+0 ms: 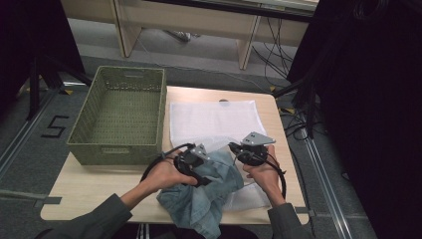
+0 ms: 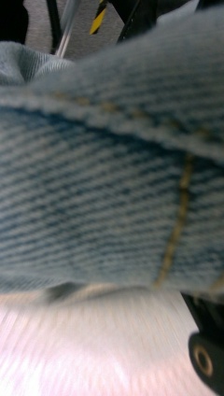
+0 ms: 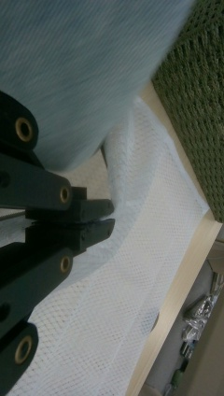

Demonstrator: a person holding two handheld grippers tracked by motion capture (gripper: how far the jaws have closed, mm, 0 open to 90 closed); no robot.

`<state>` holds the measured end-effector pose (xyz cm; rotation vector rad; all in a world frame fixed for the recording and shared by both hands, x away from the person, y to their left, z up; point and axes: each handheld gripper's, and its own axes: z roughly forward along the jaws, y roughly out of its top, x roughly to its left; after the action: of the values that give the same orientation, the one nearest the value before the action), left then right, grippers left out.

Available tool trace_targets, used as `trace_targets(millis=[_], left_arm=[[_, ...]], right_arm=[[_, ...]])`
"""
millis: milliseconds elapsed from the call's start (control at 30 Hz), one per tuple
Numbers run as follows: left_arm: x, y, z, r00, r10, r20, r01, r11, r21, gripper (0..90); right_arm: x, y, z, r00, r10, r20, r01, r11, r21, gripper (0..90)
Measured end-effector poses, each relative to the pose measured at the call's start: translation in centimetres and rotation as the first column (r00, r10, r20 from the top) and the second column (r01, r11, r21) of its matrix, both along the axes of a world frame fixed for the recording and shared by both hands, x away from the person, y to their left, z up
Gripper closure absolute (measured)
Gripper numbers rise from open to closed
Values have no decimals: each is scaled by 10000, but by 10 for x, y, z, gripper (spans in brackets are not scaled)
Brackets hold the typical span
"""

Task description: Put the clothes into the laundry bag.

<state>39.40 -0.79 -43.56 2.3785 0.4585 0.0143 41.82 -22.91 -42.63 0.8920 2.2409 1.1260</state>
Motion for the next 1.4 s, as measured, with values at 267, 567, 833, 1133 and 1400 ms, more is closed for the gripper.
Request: trace_targets(millis=[267,567,833,1133,1400], left_arm=[[14,-28,-25,9973,713,-166,-702,9959,568,300],[-4,-2,17,9950,952,-311,-969,9934,-608,180],[-2,-5,19,9957,483,795,-443,9977,-516,554],[30,-28,-23,9837,1622,780,-1620,9867,-90,657],[20,3,27,9821,1882,62,-1833,9628,-1985,207]], right_arm=[[-3,2,1,9999,95,99,-95,10000,-20,900],[-5,0,1,9999,16,-146,-14,9999,108,900],[-4,0,1,9996,27,269,-31,9999,149,900],[-8,5,0,9996,118,263,-115,9998,-146,900],[-8,6,2,9990,214,402,-207,9997,-164,900]])
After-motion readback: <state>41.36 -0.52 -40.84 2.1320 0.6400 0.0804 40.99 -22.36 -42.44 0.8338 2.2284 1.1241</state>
